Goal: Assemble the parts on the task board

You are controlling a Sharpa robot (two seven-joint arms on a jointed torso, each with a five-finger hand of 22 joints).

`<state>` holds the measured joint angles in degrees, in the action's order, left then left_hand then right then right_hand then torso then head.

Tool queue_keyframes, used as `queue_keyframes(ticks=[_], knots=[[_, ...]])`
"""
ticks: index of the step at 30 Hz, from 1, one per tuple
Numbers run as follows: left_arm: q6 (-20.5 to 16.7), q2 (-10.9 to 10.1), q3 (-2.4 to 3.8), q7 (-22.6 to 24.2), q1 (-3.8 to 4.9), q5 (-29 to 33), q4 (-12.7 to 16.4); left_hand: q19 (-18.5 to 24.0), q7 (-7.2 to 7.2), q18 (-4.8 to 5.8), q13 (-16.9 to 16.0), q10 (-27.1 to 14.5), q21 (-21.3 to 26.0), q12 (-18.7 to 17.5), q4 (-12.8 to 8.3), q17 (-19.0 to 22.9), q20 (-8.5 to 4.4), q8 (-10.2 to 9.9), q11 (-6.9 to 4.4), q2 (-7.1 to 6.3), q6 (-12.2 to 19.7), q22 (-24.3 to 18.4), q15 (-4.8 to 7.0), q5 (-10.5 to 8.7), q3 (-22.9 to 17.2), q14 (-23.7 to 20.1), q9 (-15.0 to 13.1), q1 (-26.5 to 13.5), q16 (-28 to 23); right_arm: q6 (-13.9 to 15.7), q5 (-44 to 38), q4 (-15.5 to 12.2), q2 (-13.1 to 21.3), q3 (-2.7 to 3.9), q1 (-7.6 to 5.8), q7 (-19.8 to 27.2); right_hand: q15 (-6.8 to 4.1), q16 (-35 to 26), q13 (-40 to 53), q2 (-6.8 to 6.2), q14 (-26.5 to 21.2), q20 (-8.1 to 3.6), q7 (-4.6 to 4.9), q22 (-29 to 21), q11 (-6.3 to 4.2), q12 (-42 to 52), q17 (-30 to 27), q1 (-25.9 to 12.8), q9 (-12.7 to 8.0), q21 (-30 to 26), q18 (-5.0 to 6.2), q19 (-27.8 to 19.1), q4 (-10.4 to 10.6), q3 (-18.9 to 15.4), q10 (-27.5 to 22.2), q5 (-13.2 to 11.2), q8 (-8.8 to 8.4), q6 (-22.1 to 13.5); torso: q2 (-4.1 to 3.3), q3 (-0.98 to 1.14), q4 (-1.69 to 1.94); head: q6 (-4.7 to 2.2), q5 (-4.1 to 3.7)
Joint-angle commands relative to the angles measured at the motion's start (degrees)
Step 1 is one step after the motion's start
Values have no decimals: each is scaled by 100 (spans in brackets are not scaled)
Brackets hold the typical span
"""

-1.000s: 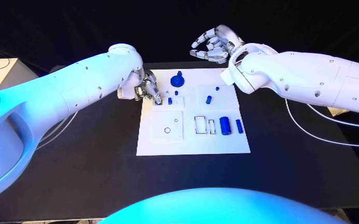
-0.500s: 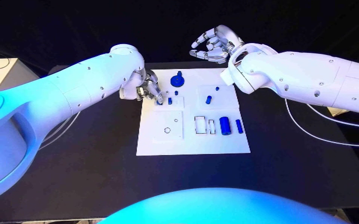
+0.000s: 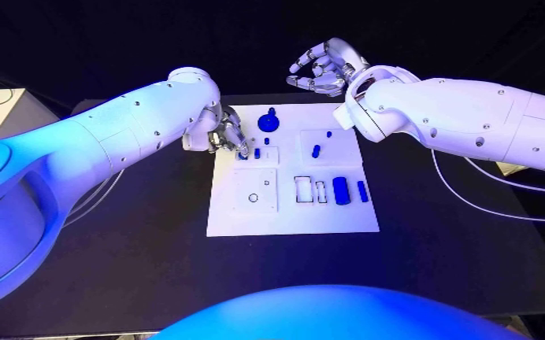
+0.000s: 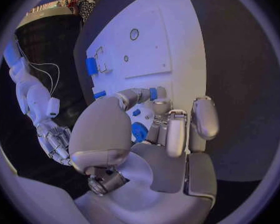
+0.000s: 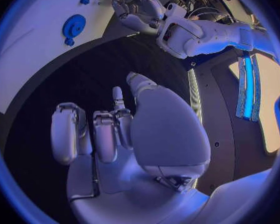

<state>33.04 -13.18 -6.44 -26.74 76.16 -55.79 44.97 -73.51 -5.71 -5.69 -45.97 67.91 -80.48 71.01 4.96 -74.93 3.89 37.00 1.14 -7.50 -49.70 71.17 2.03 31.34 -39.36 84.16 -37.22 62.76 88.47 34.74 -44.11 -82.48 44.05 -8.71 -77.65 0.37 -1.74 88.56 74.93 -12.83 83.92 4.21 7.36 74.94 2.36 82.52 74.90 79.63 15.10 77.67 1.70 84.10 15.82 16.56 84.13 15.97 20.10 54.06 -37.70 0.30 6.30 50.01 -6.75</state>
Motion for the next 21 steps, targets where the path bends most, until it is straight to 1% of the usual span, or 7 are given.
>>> queue_keyframes(ticks=[1,13,16,21], knots=[[73,20,-36,-59,-67,-103,-26,-56,28,65,5,31,-27,18,-1190,-1170,2,13,-18,52,-74,6,37,30,-1141,463,-1,30,31,-61,-50,1,-8,3,2,28,41,-36,1061,2,532,30,14,1179,42,7,1220,-66,6,-30,64,251,3,30,100,14,-17,-14,4,5,6,-1,-3],[-269,44,-37,-94,-68,-128,-41,-84,28,73,-84,97,-43,63,-1188,-1207,-3,14,-20,38,-98,36,40,62,-1109,478,-12,2,45,-63,-50,7,-18,3,2,31,40,-37,1057,2,532,30,12,1179,41,2,1219,-62,9,-33,65,251,-6,40,97,16,-19,-11,10,4,4,-1,1],[-323,50,-37,-105,-69,-128,-44,-80,28,72,-70,93,-41,57,-1184,-1201,-4,14,-20,38,-100,31,40,64,-1104,476,-14,-4,43,-62,-50,7,-20,3,2,31,40,-37,1057,2,532,30,12,1179,41,2,1219,-62,9,-33,65,251,-6,40,97,16,-19,-11,13,0,2,-1,0],[-398,51,-37,-117,-69,-128,-52,-81,29,73,-78,111,-38,60,-1154,-1200,-5,15,-20,47,-105,29,39,48,-1065,476,-26,-40,42,-62,-50,6,-19,3,2,29,40,-37,1057,2,532,30,12,1179,41,2,1219,-62,9,-33,65,251,-6,40,97,16,-19,-11,15,2,10,-1,-2]])
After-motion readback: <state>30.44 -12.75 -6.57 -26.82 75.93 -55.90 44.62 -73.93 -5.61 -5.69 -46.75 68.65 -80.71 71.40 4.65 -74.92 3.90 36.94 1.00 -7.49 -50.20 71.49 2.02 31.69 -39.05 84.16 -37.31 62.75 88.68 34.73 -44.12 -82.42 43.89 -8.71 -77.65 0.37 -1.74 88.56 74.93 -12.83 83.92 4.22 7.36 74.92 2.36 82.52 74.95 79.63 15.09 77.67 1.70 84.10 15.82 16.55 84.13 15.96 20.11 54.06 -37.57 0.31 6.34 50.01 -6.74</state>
